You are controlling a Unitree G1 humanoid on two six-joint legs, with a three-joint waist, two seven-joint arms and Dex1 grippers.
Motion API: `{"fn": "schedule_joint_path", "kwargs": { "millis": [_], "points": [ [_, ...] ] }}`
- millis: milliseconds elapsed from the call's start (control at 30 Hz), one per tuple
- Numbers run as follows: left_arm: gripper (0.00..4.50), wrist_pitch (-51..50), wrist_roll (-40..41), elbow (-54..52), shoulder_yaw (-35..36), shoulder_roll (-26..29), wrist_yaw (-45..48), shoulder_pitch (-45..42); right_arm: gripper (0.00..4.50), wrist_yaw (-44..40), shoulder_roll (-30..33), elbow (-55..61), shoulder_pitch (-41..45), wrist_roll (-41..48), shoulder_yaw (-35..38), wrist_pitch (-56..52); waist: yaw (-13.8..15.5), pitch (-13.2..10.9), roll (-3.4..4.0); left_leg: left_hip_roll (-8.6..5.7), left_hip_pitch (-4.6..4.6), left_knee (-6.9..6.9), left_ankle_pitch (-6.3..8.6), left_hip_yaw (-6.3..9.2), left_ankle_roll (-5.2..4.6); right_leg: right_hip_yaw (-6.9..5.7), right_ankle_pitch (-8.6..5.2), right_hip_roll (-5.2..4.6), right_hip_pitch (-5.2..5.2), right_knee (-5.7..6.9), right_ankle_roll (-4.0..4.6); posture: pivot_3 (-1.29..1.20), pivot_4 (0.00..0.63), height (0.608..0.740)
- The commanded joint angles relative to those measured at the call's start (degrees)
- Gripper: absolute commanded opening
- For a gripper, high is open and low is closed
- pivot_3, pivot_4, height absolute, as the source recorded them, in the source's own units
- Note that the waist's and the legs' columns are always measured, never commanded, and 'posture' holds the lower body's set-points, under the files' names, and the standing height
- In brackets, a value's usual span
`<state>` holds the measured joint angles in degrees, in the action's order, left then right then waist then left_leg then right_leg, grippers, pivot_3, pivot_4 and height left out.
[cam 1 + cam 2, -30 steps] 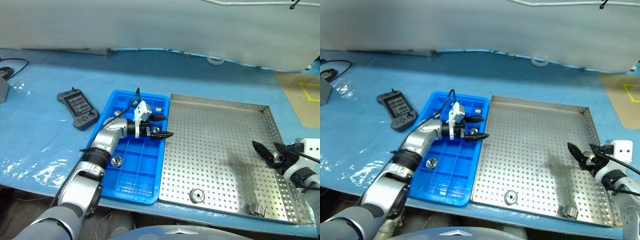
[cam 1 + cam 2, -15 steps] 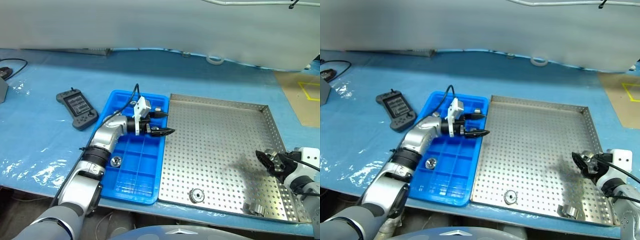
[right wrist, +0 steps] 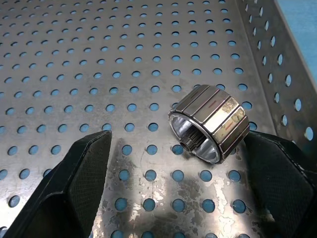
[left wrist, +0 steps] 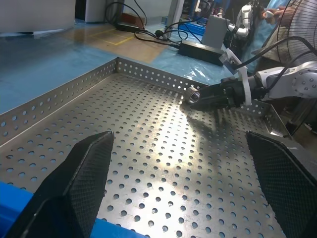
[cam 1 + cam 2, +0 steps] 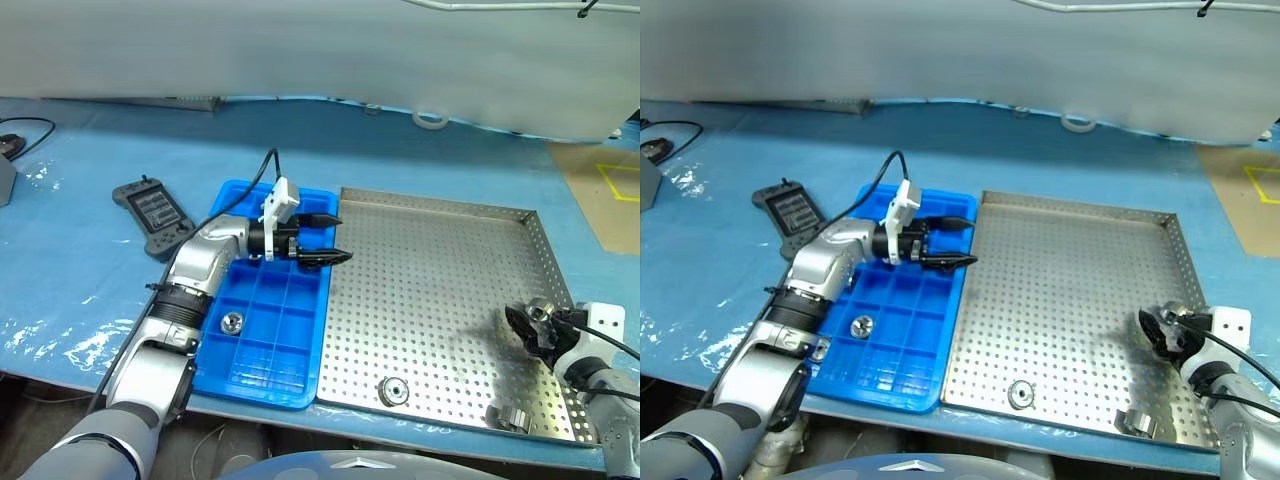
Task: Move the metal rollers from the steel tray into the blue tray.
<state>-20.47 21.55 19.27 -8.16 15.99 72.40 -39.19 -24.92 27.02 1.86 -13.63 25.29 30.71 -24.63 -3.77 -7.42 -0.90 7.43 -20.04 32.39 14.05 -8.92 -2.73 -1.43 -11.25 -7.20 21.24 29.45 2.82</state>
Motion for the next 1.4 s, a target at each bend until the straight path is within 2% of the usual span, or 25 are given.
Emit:
{"fn": "schedule_joint_path", "kwargs": {
  "millis": [33,267,367,433,567,633,767,1133,1400],
  "points": [
    [4.50,0.14,0.59,-2.18,-0.07,-0.23,-0.08,-0.36,4.46,2.13,-0.45,0.00,0.74,-1.59,0.61,2.73,0.00,0.00,0.00,-0.01,0.00,0.00,0.00,0.00,0.00,0.00,0.00,0.00,0.00,0.00,0.00,-0.35,0.150,0.740],
    [4.50,0.09,0.66,-2.59,0.16,0.03,-0.33,0.12,4.46,5.80,-1.56,-1.50,3.73,-3.99,0.27,5.20,-0.11,0.00,0.01,-0.01,0.01,0.02,0.00,-0.03,-0.01,0.02,0.00,0.00,0.00,0.03,0.00,-0.36,0.150,0.740],
    [4.50,0.12,0.34,-2.66,0.12,0.29,-0.66,0.29,3.84,5.90,-1.68,-1.90,4.26,-4.35,-0.35,5.52,-0.10,0.00,0.01,-0.01,0.02,0.02,0.00,-0.03,-0.01,0.02,0.00,0.00,0.00,0.06,0.01,-0.36,0.150,0.740],
    [4.50,1.05,-0.62,-2.51,-0.22,0.62,-1.12,0.60,3.23,6.01,-1.49,-1.88,4.01,-4.92,-1.03,4.98,-0.18,0.00,0.01,-0.01,0.02,0.02,0.00,-0.03,-0.01,0.02,0.00,0.00,0.01,0.07,0.00,-0.36,0.150,0.740],
    [4.50,3.22,-2.56,-1.12,0.49,0.34,-4.69,0.48,3.23,4.74,-1.50,-1.74,3.47,-4.76,-1.51,5.41,-0.20,0.00,0.01,0.00,0.02,0.03,0.00,-0.05,-0.01,0.02,0.00,0.00,0.02,0.08,0.00,-0.36,0.150,0.740],
    [4.50,3.16,-2.42,-1.15,0.42,-0.30,-5.34,0.18,2.89,3.95,-1.54,-1.27,3.34,-4.17,-1.59,5.18,-0.22,0.00,0.01,0.00,0.04,0.05,0.00,-0.05,-0.02,0.02,0.00,0.00,-0.02,0.08,0.00,-0.35,0.150,0.740],
    [4.50,2.40,-2.37,-1.73,-0.45,-1.51,-6.00,-0.27,1.70,3.27,-1.22,-0.80,4.21,-4.00,-1.98,4.57,-0.23,0.00,0.01,0.00,0.04,0.05,0.00,-0.05,-0.02,0.03,0.00,0.00,-0.03,0.07,0.01,-0.35,0.150,0.740],
    [4.50,3.43,-2.40,-1.64,-1.16,-1.36,-4.65,1.25,1.70,1.72,-0.71,5.04,7.80,-1.03,-3.00,0.69,-0.19,0.00,0.01,0.02,0.04,0.05,-0.01,-0.06,-0.01,0.03,0.00,0.00,0.02,0.16,0.01,-0.34,0.150,0.740],
    [4.50,3.43,-1.77,-0.89,0.46,0.91,-3.75,-0.34,1.70,-5.06,2.92,20.05,11.15,11.33,-6.39,-10.76,-0.14,-0.01,0.03,0.03,0.06,0.07,-0.02,-0.05,-0.02,0.02,0.00,0.00,0.03,0.20,0.01,-0.33,0.150,0.740]
  ]
}}
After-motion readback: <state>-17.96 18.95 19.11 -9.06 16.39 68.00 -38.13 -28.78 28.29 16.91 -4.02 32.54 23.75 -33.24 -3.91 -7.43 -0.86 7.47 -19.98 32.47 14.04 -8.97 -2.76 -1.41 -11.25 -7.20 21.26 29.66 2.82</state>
